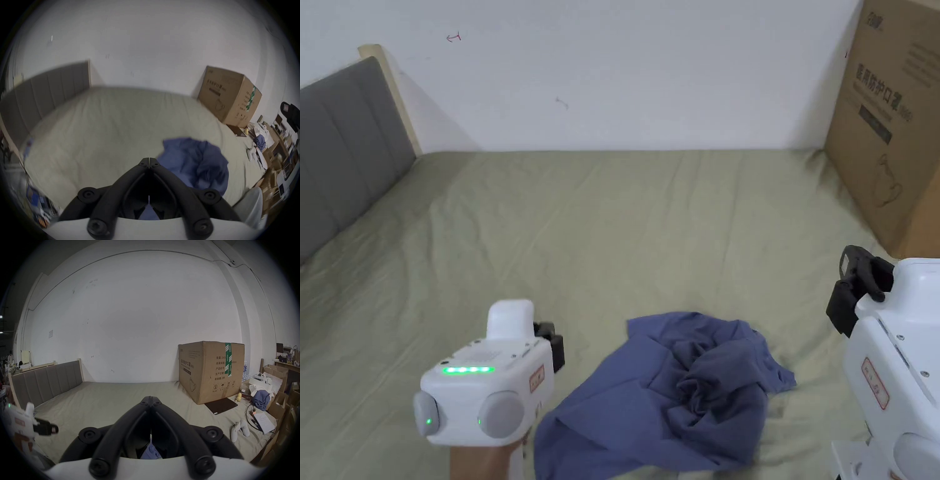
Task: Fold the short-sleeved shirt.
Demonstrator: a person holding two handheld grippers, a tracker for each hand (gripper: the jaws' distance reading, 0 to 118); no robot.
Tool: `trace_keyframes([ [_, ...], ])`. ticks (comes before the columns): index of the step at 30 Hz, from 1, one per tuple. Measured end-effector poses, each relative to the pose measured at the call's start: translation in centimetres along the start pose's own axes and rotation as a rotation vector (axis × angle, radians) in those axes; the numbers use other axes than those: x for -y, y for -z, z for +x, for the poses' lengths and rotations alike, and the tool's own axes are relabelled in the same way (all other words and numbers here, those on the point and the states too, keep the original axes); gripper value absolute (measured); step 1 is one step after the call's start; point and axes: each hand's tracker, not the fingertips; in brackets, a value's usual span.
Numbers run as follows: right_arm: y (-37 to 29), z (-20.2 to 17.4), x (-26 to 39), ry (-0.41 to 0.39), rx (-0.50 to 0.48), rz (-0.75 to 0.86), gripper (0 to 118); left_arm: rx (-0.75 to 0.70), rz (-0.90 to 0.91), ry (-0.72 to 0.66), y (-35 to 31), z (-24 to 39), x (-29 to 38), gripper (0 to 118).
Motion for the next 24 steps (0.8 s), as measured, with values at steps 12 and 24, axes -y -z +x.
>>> trace_keyframes([
  [12, 0.9, 0.3, 2.9, 0.010, 0.000, -0.088, 0, -0.089, -0.360, -0.180, 5.1, -2.5, 8.9, 104],
  [24, 2.6, 0.6, 4.2, 0.004, -0.006, -0.138, 0, -0.229, -0.363, -0.059, 5.8, 0.4, 11.1, 60],
])
